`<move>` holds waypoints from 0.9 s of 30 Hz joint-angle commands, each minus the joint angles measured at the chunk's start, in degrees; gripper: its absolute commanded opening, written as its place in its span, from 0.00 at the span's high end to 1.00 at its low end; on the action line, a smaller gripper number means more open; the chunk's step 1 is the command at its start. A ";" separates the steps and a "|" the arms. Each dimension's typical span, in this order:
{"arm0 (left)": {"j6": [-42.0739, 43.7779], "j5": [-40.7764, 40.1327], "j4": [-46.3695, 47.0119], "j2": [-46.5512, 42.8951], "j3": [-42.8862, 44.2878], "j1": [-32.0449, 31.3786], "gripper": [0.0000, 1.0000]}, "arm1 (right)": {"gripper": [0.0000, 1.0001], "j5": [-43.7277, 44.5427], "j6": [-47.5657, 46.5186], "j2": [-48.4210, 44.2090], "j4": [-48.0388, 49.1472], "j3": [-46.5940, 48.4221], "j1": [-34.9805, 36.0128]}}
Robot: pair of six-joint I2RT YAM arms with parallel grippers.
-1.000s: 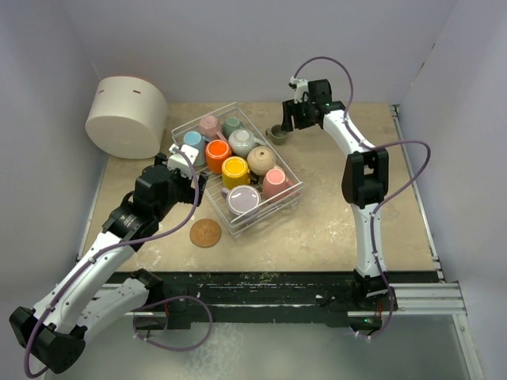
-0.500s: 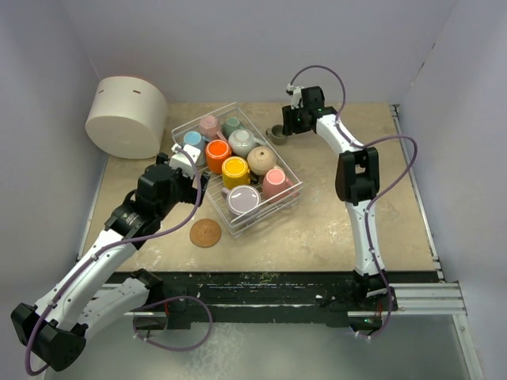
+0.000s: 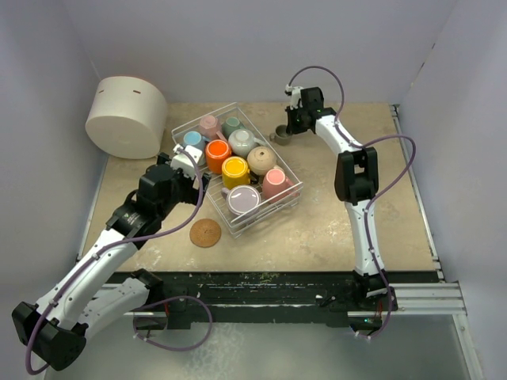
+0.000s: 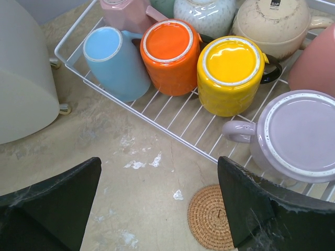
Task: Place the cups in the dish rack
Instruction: Pick up the cup at the center of the board.
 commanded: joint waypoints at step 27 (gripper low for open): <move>-29.72 22.14 14.91 -6.19 2.68 0.16 0.01 | 1.00 -29.56 6.49 -63.66 23.10 -51.22 -9.65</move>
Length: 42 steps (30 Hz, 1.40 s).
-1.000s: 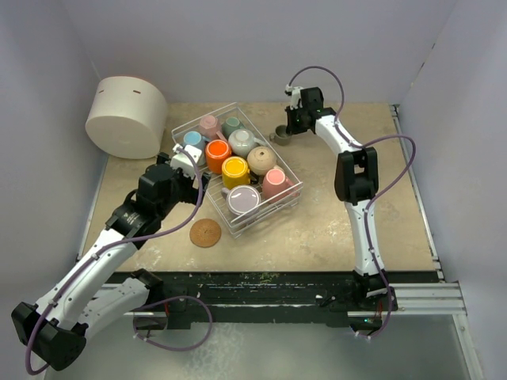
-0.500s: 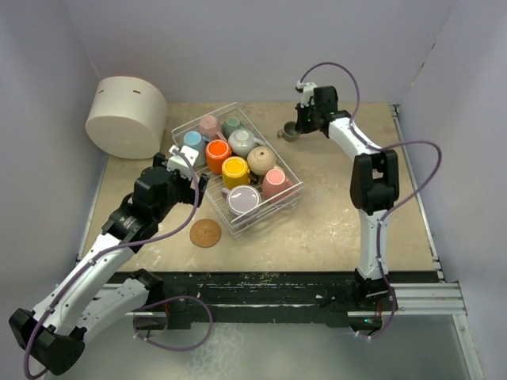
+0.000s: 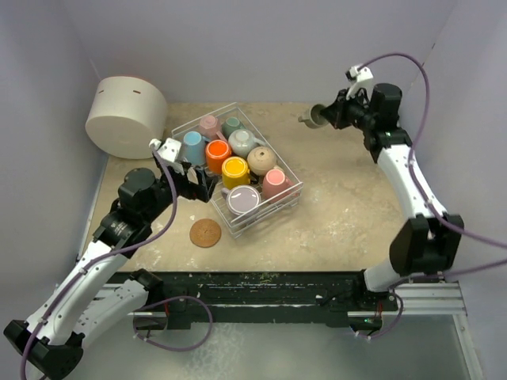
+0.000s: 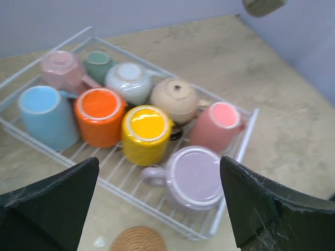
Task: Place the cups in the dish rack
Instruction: Pick up the cup at the center of the board, then turn the cup upside down in the dish rack.
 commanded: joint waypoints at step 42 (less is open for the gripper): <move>-72.54 -0.51 78.58 31.90 -14.84 -30.71 0.02 | 1.00 -53.75 9.89 -29.17 46.76 -38.70 -2.67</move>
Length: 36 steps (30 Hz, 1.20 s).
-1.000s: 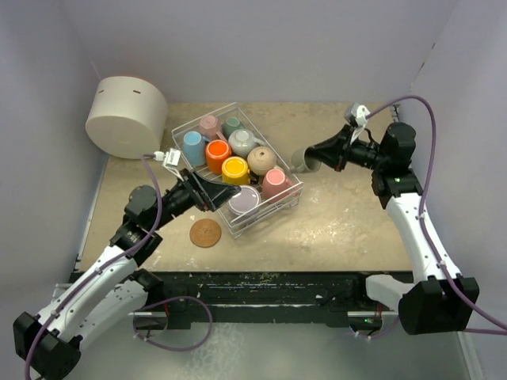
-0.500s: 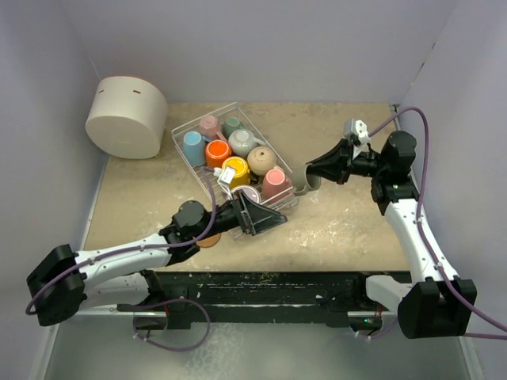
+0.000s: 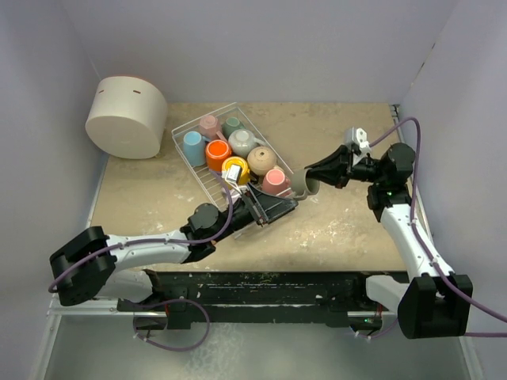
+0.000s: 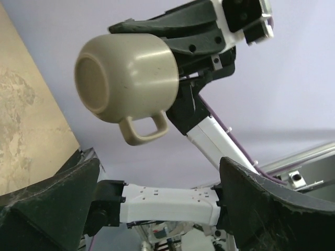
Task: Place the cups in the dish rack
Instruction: Turn the cup upside down in the dish rack.
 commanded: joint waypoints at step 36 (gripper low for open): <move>-16.84 -5.20 6.85 10.30 9.21 -0.47 0.39 | 1.00 -3.32 5.05 -0.86 19.57 -3.51 -0.09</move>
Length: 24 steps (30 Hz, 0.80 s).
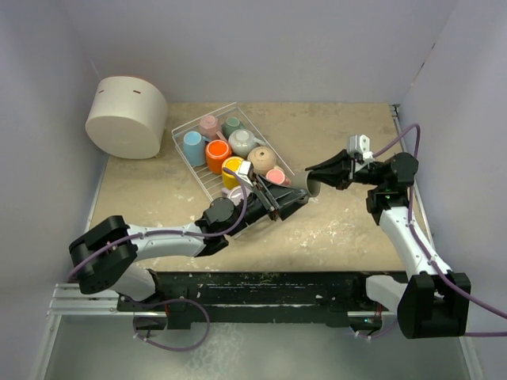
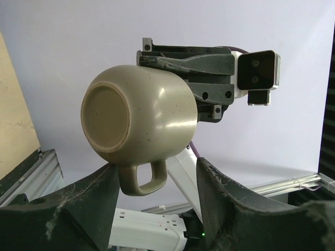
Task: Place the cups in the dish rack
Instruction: Turn the cup upside down in the dish rack.
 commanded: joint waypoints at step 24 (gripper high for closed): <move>1.17 -2.45 7.13 0.59 3.83 -0.08 0.84 | 1.00 -1.15 0.35 -1.42 3.01 0.19 -0.04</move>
